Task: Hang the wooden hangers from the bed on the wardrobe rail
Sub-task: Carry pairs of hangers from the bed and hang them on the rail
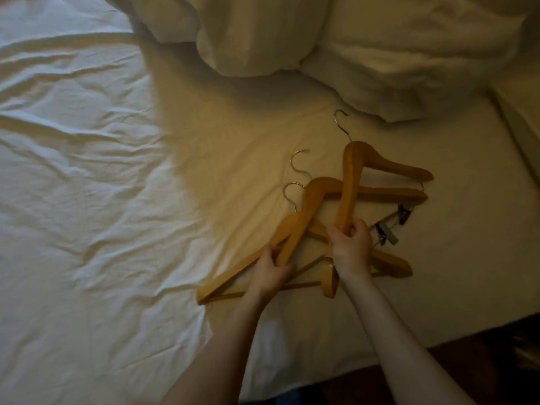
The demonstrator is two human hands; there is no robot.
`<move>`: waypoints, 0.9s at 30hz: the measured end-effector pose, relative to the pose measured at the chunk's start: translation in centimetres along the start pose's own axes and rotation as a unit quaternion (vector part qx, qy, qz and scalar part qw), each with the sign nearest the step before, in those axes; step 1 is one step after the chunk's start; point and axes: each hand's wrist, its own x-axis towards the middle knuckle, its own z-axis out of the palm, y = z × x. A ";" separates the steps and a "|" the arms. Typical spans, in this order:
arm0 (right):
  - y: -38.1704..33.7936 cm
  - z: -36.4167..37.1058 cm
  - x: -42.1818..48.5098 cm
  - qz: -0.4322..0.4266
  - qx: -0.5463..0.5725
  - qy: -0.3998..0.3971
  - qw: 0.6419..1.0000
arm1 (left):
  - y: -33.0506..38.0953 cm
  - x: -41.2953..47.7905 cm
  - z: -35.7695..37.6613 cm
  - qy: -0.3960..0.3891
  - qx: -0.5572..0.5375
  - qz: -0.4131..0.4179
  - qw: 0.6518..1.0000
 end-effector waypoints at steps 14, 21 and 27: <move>3.5 -5.1 -2.7 0.006 0.018 -0.039 0.999 | 1.7 -5.7 3.0 0.077 -0.013 0.080 0.994; 2.0 -6.6 -3.7 -0.017 0.046 -0.040 0.998 | 5.4 -8.3 3.0 -0.088 -0.125 0.020 0.988; 0.7 -8.2 -4.9 -0.031 0.069 -0.043 0.996 | 6.1 -10.5 3.5 -0.140 -0.221 -0.035 0.964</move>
